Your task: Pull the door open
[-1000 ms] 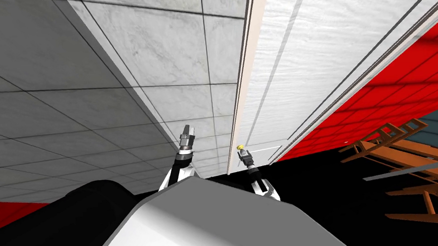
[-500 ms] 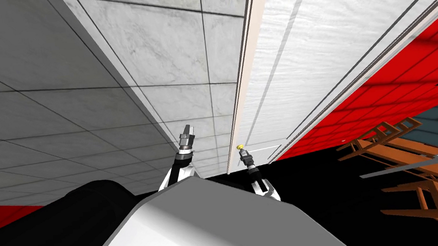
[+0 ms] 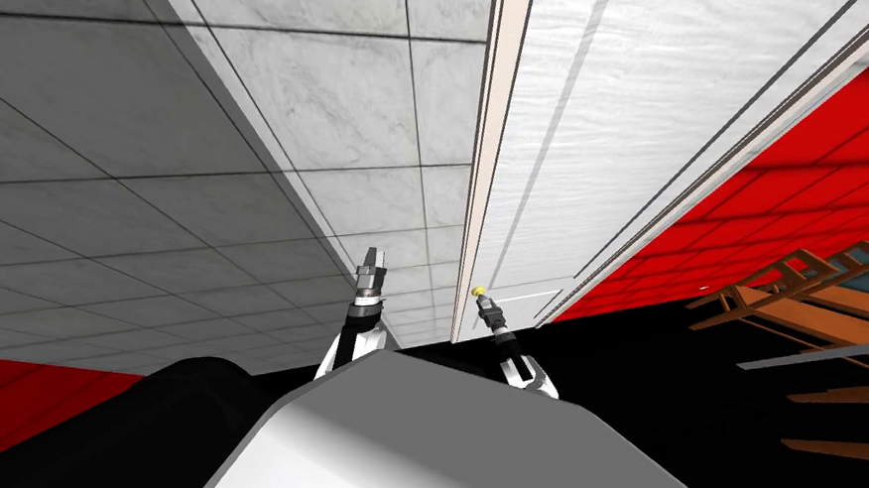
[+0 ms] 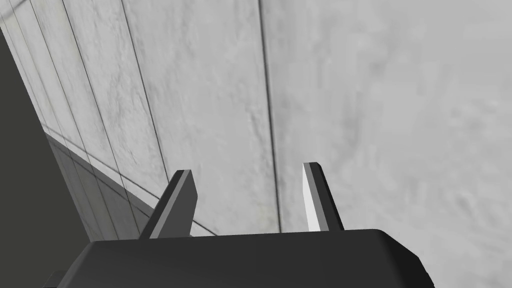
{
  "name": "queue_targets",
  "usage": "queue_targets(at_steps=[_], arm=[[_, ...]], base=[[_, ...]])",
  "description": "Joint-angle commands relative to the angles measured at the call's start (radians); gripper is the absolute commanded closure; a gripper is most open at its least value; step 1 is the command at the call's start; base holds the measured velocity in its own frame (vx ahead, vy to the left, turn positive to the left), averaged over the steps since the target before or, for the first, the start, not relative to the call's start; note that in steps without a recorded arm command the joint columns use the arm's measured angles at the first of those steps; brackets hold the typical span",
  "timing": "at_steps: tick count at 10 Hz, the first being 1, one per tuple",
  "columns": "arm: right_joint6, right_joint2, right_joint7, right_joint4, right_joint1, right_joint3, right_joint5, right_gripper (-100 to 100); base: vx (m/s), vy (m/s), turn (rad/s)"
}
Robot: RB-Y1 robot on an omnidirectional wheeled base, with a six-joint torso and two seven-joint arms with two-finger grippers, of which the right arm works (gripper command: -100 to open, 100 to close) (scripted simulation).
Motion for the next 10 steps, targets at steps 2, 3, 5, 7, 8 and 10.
queue_targets(at_steps=[2, 3, 5, 7, 8, 10], arm=[[0.000, -0.003, -0.065, 0.003, 0.005, 0.005, -0.023, 100], [0.000, -0.005, -0.092, 0.003, 0.006, 0.006, -0.033, 100], [0.000, -0.008, -0.125, 0.003, 0.007, 0.008, -0.045, 100], [0.000, -0.013, -0.187, 0.003, 0.009, 0.011, -0.069, 100], [0.000, -0.013, -0.191, 0.003, 0.009, 0.011, -0.069, 100], [0.000, -0.019, -0.252, 0.003, 0.012, 0.014, -0.096, 100]], base=[[-0.060, -0.046, 0.091], [-0.061, -0.029, 0.110], [-0.044, -0.031, 0.084], [-0.039, -0.018, 0.109], [-0.033, -0.017, 0.050], [-0.037, -0.020, 0.094]])
